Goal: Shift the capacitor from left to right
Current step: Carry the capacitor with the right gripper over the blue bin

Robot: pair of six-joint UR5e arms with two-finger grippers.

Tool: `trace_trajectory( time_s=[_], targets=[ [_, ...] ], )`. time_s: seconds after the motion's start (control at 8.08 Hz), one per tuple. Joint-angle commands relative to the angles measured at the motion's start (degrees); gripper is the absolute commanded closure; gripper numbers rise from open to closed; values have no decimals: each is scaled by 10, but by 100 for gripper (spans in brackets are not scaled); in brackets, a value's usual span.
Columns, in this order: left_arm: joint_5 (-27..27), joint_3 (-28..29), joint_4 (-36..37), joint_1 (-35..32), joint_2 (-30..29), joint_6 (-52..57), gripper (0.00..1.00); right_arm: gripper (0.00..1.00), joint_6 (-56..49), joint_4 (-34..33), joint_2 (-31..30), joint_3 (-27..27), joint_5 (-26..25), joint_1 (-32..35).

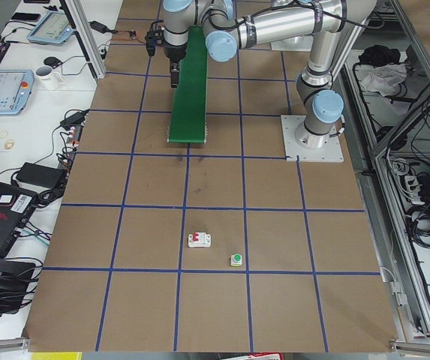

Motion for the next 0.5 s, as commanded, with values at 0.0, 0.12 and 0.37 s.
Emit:
trace_trajectory(
  time_s=[0.0, 0.12, 0.37],
  targets=[
    [0, 0, 1, 0, 0, 0, 0, 100, -6, -43, 22, 17, 6, -6],
    [0, 0, 1, 0, 0, 0, 0, 100, -9, -43, 22, 17, 6, -6],
    [1, 0, 1, 0, 0, 0, 0, 80, -10, -44, 21, 17, 5, -8]
  ],
)
